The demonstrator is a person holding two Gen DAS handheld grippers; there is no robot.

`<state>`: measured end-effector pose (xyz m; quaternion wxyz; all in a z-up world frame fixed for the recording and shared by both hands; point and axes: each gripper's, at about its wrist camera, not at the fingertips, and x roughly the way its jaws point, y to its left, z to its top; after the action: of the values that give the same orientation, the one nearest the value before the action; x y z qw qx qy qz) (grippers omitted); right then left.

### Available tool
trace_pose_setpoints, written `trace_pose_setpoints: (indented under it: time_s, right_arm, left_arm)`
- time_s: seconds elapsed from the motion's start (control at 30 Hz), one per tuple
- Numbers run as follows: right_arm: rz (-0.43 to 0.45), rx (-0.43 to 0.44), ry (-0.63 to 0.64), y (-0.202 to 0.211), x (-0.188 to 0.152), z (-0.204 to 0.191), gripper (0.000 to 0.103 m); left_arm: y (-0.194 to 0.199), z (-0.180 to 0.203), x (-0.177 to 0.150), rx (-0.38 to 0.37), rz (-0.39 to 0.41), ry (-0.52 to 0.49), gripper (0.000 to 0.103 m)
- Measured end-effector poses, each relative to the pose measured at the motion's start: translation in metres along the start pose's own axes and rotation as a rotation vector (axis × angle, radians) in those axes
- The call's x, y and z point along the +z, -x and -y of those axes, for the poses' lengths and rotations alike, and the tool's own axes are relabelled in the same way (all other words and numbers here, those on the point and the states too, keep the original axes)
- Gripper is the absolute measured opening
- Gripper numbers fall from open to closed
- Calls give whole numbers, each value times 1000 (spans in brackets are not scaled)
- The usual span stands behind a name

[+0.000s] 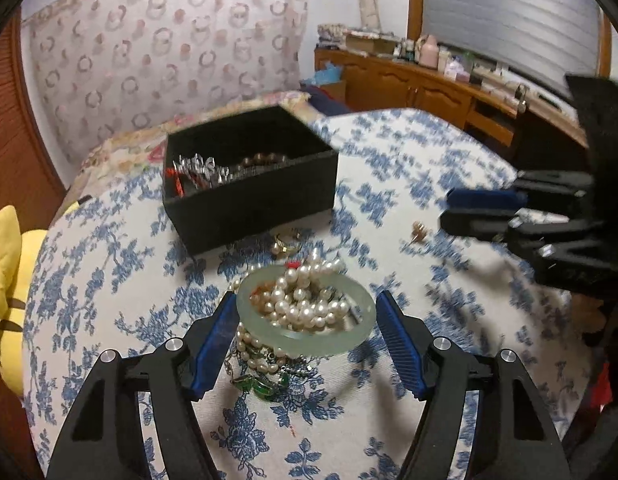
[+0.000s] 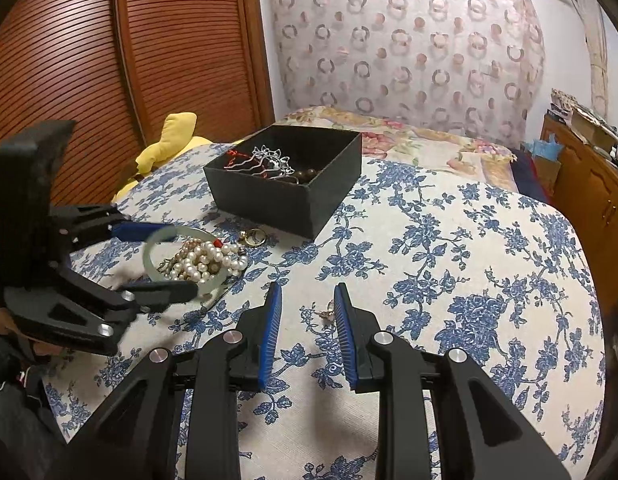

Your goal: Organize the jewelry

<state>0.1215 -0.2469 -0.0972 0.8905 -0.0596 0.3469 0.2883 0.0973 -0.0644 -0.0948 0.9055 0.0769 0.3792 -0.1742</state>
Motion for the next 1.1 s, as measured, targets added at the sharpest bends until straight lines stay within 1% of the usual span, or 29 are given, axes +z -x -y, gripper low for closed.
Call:
trace_pose_setpoints:
  time_s: [0.5,0.7,0.87,1.1]
  right_arm:
    - [-6,9,-3,-4,-1,-2,29]
    - [-10,26,11,-7,0,-12,29]
    - [-13,51,35,-12,4,-26,29]
    - [-47,102,85,-25,6,-54,29]
  left_arm:
    - [44,-7,17,-52,131,54,66]
    - [64,-16,25,-63,185,75,66]
    - [74,-25,28,-30,209,83,66]
    - [75,-41,17,-1,200,115,66]
